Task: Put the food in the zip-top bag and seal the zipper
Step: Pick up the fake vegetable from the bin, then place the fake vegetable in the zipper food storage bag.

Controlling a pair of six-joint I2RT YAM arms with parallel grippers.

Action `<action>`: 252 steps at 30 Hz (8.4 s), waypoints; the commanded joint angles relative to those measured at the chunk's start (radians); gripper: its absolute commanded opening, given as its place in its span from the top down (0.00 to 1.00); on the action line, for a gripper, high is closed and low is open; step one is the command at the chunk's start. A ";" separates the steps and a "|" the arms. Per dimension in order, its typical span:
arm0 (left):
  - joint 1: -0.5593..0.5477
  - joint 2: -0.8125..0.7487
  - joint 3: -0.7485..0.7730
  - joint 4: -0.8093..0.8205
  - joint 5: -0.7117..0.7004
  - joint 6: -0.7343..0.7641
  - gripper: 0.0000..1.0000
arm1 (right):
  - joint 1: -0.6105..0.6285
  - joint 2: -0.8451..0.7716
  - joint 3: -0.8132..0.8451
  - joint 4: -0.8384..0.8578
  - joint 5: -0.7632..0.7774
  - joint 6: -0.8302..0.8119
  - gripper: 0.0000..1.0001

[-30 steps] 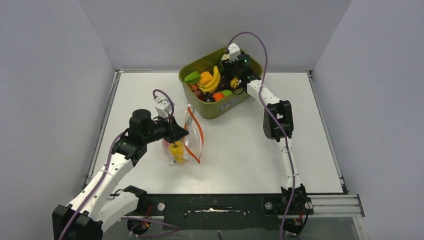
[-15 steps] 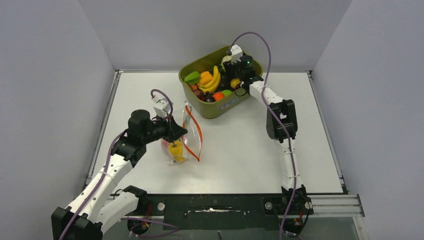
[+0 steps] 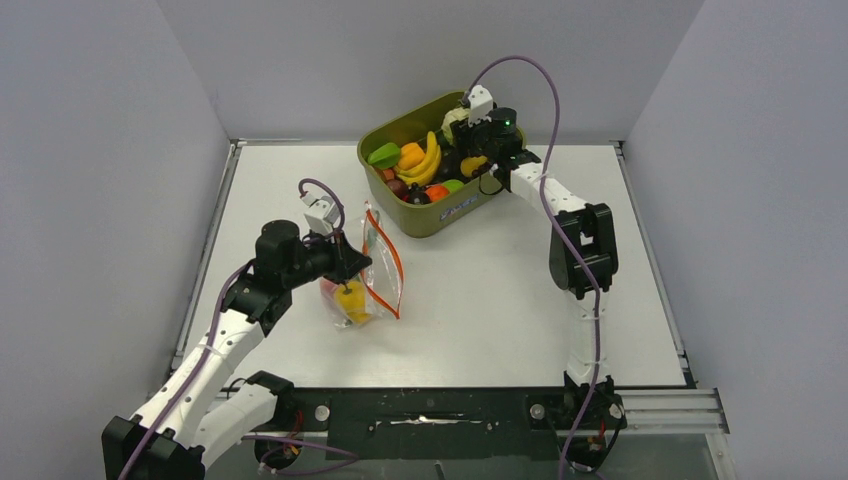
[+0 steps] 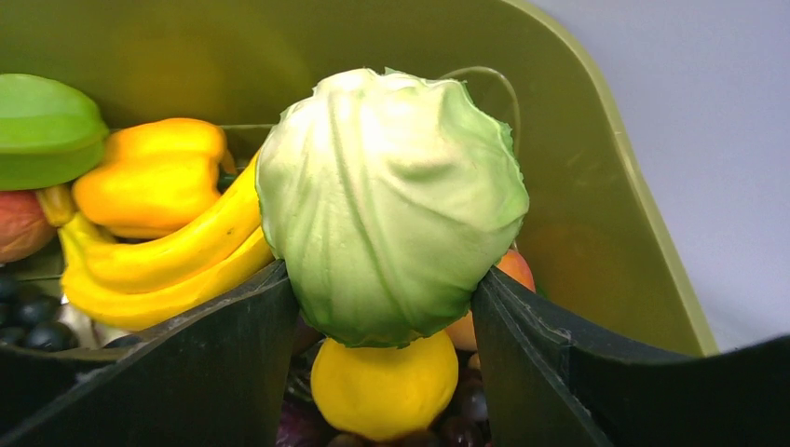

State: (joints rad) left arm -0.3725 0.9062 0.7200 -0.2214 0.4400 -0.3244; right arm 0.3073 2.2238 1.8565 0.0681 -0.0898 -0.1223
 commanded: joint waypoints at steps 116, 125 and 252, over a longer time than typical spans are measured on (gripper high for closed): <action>0.002 0.127 0.236 -0.265 -0.193 -0.131 1.00 | 0.514 -0.845 -0.893 0.220 -0.310 0.874 0.62; 0.004 0.093 0.239 -0.294 -0.228 -0.099 1.00 | 0.453 -0.716 -0.841 -0.017 -0.207 0.882 0.64; 0.009 0.036 0.145 -0.245 -0.178 -0.128 1.00 | 0.544 -0.725 -0.702 -0.165 -0.052 0.739 0.63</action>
State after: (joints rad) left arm -0.3603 0.9588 0.8642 -0.5125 0.2634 -0.4637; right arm 0.8890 1.5799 1.1774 -0.2062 -0.0807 0.5453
